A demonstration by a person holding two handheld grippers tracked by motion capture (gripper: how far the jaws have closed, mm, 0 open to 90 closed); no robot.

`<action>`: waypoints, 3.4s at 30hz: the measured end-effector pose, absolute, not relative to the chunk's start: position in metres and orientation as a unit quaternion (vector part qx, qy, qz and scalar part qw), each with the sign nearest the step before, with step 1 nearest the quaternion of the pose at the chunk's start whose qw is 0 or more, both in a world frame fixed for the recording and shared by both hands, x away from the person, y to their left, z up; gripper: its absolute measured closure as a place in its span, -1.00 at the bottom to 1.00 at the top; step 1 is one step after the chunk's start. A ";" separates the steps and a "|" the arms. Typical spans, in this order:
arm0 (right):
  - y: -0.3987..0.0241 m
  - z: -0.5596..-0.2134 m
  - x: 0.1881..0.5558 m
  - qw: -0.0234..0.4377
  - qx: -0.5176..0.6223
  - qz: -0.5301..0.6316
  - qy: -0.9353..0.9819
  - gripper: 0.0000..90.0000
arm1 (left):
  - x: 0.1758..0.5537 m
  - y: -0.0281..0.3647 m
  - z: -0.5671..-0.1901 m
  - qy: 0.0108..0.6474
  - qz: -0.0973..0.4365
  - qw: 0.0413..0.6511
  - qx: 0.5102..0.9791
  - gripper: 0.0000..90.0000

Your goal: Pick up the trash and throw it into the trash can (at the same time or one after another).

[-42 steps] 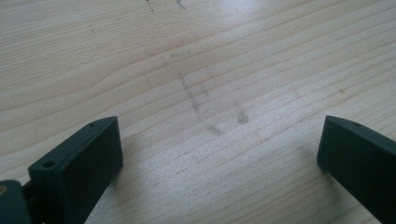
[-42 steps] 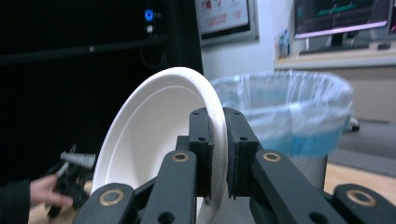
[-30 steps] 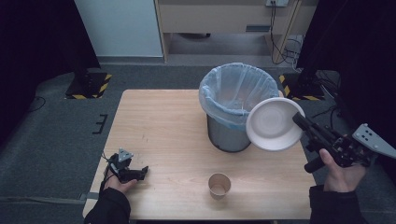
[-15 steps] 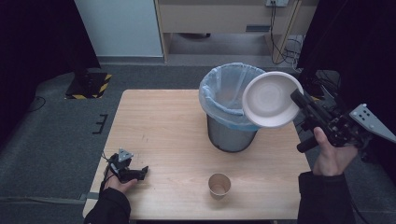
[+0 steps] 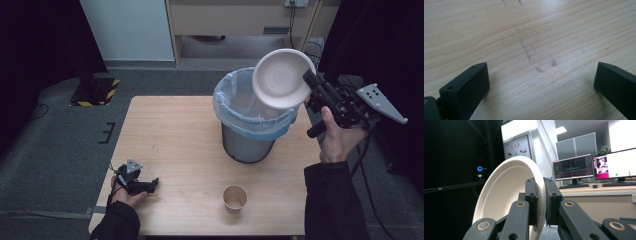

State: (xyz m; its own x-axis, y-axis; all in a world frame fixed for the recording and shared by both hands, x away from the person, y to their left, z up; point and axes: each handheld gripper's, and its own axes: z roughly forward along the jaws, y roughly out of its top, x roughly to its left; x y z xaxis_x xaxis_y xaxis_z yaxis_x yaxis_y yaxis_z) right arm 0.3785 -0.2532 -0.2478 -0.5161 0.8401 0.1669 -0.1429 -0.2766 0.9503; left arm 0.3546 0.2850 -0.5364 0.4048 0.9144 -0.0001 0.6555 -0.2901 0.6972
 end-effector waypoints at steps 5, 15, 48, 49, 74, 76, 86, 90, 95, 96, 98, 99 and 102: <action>-0.246 -0.250 0.397 0.351 0.364 0.704 0.499 0.85 | 0.355 0.285 -0.536 0.505 0.205 0.315 0.777 -1.00; -0.235 -0.266 0.434 0.357 0.400 0.667 0.518 0.85 | 0.355 0.285 -0.536 0.504 0.205 0.316 0.777 -1.00; -0.240 -0.291 0.391 0.280 0.346 0.663 0.601 0.47 | 0.355 0.285 -0.536 0.504 0.205 0.316 0.778 -1.00; -0.240 -0.291 0.388 0.278 0.344 0.664 0.603 0.46 | 0.355 0.285 -0.536 0.504 0.205 0.316 0.777 -1.00; -0.223 -0.367 0.336 0.200 0.326 0.617 0.688 0.20 | 0.355 0.285 -0.536 0.504 0.205 0.315 0.777 -1.00; -0.222 -0.375 0.334 0.195 0.328 0.607 0.697 0.19 | 0.355 0.285 -0.536 0.504 0.205 0.316 0.777 -1.00; -0.214 -0.402 0.331 0.168 0.328 0.580 0.727 0.12 | 0.355 0.284 -0.536 0.504 0.205 0.316 0.777 -1.00; -0.209 -0.419 0.325 0.145 0.332 0.574 0.734 0.12 | 0.355 0.284 -0.536 0.505 0.205 0.316 0.777 -1.00; -0.203 -0.443 0.319 0.125 0.332 0.544 0.760 0.12 | 0.354 0.284 -0.536 0.505 0.205 0.316 0.777 -1.00; -0.201 -0.446 0.318 0.124 0.330 0.538 0.765 0.12 | 0.354 0.284 -0.536 0.505 0.205 0.316 0.777 -1.00; -0.199 -0.448 0.318 0.119 0.330 0.538 0.766 0.12 | 0.354 0.284 -0.536 0.505 0.205 0.315 0.777 -1.00; -0.197 -0.449 0.318 0.116 0.328 0.539 0.767 0.12 | 0.355 0.284 -0.536 0.505 0.205 0.316 0.777 -1.00; -0.193 -0.454 0.317 0.107 0.325 0.532 0.774 0.13 | 0.354 0.284 -0.536 0.505 0.205 0.315 0.777 -1.00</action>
State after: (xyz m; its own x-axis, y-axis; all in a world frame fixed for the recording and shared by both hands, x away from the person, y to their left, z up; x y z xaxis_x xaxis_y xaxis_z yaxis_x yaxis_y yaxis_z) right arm 0.3168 -0.1927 -0.4543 -0.7664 0.6167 0.1799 0.3887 0.2223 0.8941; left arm 0.3545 0.2841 -0.5364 0.4057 0.9140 0.0006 0.6547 -0.2911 0.6976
